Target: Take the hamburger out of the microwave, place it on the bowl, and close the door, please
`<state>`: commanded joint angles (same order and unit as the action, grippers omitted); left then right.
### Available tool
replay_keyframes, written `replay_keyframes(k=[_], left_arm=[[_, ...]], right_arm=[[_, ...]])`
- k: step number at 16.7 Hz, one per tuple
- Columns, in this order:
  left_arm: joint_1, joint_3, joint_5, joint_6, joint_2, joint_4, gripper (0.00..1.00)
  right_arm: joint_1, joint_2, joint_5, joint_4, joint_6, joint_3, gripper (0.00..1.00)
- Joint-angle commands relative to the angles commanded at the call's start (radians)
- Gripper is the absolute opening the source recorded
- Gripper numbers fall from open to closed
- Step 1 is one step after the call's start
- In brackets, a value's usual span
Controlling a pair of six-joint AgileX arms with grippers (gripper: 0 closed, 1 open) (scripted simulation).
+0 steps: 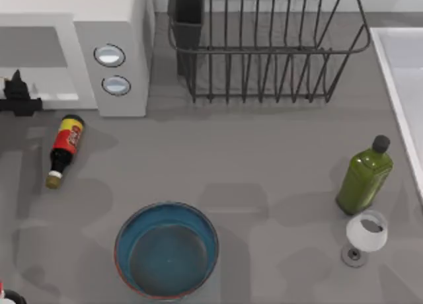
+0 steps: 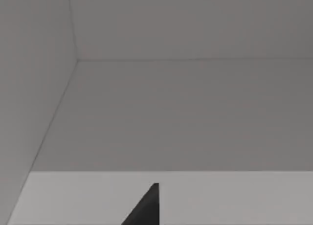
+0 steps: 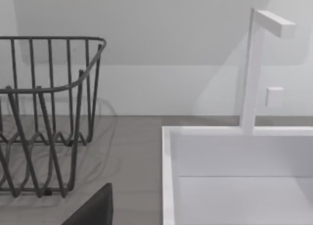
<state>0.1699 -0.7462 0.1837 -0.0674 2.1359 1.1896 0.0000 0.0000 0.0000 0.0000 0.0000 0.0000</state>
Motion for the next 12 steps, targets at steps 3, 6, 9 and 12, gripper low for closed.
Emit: replay_keyframes(k=[3,6,9,12], left_arm=[[-0.002,0.000,-0.001,-0.001,-0.112,-0.116,0.00],[-0.003,-0.001,-0.002,-0.001,-0.206,-0.216,0.00],[-0.004,-0.002,-0.002,-0.001,-0.253,-0.266,0.00],[-0.004,-0.002,-0.002,-0.001,-0.255,-0.268,0.00]], right_arm=[[0.000,0.000,0.000,0.000,0.000,0.000,1.00],[0.000,0.000,0.000,0.000,0.000,0.000,1.00],[0.000,0.000,0.000,0.000,0.000,0.000,1.00],[0.000,0.000,0.000,0.000,0.000,0.000,1.00]])
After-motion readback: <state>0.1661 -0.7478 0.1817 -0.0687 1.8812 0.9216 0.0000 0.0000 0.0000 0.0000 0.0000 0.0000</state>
